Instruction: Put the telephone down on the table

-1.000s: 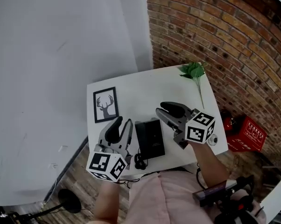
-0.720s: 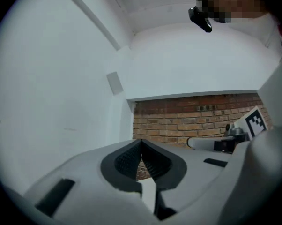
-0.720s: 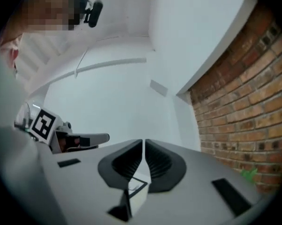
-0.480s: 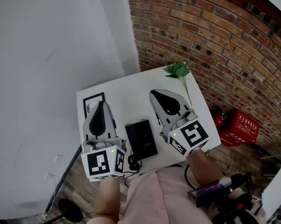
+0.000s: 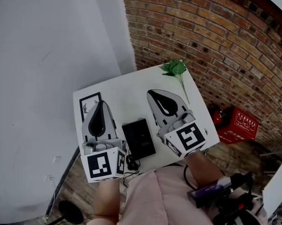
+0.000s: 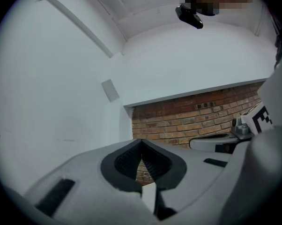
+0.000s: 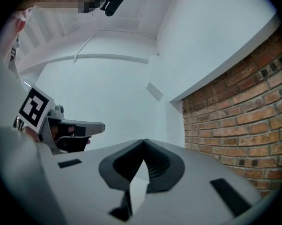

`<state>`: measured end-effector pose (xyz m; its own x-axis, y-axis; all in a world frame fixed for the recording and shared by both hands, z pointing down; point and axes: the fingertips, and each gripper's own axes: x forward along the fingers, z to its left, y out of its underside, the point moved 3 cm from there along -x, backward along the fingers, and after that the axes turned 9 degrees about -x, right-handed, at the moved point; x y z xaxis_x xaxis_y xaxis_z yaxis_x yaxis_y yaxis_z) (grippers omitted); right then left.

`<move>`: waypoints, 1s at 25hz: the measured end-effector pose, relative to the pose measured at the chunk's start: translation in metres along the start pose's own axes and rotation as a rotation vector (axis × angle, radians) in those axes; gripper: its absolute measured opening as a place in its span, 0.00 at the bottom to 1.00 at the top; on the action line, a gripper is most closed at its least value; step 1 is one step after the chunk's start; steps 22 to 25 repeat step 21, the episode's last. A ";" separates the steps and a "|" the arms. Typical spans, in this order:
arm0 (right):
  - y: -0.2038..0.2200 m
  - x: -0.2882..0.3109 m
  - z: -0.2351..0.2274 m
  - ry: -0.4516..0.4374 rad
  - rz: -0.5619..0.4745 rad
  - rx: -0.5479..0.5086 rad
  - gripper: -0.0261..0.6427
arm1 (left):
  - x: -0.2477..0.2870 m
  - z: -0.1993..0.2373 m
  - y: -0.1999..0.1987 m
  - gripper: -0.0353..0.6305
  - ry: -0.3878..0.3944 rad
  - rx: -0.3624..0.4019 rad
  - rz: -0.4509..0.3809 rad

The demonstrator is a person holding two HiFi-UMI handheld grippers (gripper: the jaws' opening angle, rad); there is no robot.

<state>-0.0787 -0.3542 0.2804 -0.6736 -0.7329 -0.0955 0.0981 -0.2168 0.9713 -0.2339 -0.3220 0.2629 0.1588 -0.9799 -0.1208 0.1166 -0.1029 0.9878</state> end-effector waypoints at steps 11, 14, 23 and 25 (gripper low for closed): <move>0.000 -0.006 -0.001 0.008 -0.004 -0.004 0.04 | 0.001 -0.013 0.006 0.05 0.015 0.022 0.020; 0.000 -0.008 -0.003 0.011 -0.005 -0.006 0.04 | 0.002 -0.016 0.007 0.05 0.018 0.027 0.021; 0.001 -0.012 -0.006 0.017 -0.005 -0.019 0.04 | 0.003 -0.024 0.009 0.05 0.025 0.041 0.020; 0.001 -0.012 -0.006 0.017 -0.005 -0.019 0.04 | 0.003 -0.024 0.009 0.05 0.025 0.041 0.020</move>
